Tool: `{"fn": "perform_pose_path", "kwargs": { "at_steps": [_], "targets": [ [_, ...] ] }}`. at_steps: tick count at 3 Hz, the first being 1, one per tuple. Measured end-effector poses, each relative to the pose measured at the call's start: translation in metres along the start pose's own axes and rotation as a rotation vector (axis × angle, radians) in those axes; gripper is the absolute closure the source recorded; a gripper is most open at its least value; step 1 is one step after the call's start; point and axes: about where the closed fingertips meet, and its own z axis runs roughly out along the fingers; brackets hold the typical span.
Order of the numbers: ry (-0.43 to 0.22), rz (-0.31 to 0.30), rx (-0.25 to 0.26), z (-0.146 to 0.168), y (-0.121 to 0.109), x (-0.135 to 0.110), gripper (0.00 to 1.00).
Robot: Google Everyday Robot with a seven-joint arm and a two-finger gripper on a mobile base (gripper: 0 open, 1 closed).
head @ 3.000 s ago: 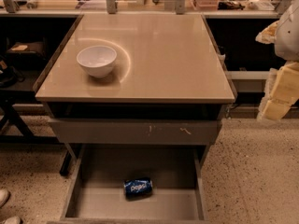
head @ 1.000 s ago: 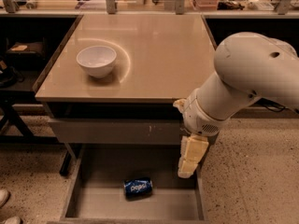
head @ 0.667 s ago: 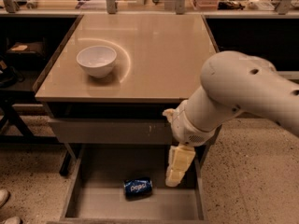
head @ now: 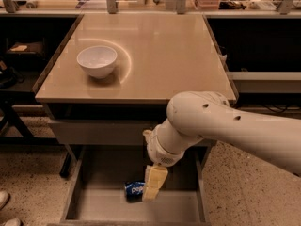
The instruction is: Pick pepsi can from middle drawer and place on counter
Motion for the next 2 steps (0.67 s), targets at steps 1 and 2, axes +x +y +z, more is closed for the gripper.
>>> {"fn": "perform_pose_path", "kwargs": {
  "at_steps": [1, 2],
  "targets": [
    [-0.002, 0.0, 0.006, -0.0005, -0.0009, -0.0008, 0.0],
    [-0.001, -0.001, 0.006, -0.0007, -0.0009, -0.0008, 0.0]
  ]
}}
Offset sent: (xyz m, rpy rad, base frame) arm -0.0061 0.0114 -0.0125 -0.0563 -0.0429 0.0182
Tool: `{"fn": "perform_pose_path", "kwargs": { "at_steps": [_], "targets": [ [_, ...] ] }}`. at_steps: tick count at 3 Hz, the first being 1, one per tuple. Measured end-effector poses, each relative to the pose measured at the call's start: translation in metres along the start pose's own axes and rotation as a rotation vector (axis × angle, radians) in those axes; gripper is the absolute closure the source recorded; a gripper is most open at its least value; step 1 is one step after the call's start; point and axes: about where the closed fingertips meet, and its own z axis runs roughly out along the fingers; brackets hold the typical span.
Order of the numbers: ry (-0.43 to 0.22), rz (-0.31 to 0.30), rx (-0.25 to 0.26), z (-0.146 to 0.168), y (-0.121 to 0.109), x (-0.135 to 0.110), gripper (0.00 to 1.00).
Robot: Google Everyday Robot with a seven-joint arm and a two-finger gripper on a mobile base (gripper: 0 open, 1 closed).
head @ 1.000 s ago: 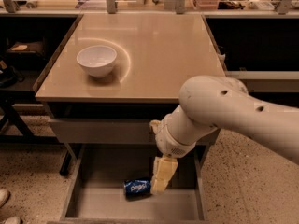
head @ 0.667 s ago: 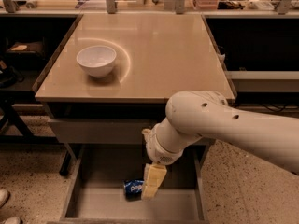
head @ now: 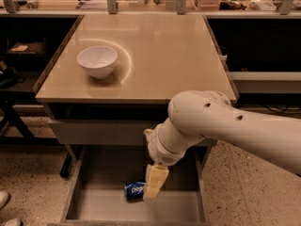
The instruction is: Pick pepsi can from middle drawer and place on counter
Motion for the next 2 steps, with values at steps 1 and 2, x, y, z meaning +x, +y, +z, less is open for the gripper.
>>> {"fn": "perform_pose_path", "kwargs": {
  "at_steps": [1, 2],
  "targets": [
    [-0.012, 0.001, -0.045, 0.041, 0.007, 0.01, 0.0],
    [-0.026, 0.011, -0.083, 0.089, 0.014, 0.029, 0.0]
  ]
}}
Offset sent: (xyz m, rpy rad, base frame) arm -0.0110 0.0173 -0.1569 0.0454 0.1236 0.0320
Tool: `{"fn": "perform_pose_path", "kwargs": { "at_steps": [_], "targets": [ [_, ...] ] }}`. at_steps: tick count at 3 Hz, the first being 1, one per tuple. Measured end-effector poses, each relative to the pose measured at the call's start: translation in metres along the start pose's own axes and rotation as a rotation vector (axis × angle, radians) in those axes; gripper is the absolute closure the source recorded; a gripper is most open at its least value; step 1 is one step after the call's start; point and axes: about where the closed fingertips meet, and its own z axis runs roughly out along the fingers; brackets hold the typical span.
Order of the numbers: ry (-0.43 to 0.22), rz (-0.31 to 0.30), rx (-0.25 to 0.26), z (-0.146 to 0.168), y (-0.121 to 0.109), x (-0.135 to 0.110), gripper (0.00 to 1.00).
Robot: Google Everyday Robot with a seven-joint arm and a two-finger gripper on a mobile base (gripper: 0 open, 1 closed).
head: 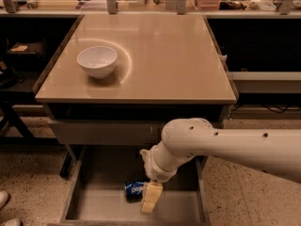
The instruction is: Pick pepsi can from middle drawer and place on counter
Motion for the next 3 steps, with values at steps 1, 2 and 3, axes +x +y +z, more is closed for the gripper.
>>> {"fn": "perform_pose_path", "kwargs": {
  "at_steps": [1, 2, 3],
  "targets": [
    [-0.013, 0.012, -0.013, 0.038, -0.003, 0.018, 0.0],
    [-0.013, 0.012, -0.013, 0.038, -0.003, 0.018, 0.0],
    [-0.038, 0.003, 0.0, 0.048, -0.006, 0.022, 0.0]
  ]
}}
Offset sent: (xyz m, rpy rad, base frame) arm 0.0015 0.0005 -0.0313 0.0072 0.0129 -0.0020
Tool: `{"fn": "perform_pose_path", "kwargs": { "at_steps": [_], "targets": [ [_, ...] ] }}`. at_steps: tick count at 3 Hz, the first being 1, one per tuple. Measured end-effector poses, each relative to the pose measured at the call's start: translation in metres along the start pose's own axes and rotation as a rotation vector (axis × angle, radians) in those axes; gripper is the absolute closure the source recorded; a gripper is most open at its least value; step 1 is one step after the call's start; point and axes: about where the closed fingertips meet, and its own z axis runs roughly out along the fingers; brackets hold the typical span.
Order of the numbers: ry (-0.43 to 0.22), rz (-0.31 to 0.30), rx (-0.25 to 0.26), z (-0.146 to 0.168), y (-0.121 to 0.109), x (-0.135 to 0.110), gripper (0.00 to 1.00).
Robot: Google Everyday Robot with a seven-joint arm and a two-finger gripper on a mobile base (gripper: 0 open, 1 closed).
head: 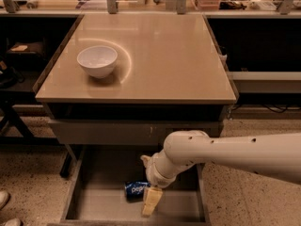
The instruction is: Pick pepsi can from middle drawer and place on counter
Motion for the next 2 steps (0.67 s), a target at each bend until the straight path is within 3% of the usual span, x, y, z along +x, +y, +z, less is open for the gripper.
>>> {"fn": "perform_pose_path", "kwargs": {
  "at_steps": [1, 2],
  "targets": [
    [-0.029, -0.043, 0.042, 0.021, -0.017, 0.014, 0.0],
    [-0.022, -0.09, 0.068, 0.064, -0.045, 0.049, 0.0]
  ]
}}
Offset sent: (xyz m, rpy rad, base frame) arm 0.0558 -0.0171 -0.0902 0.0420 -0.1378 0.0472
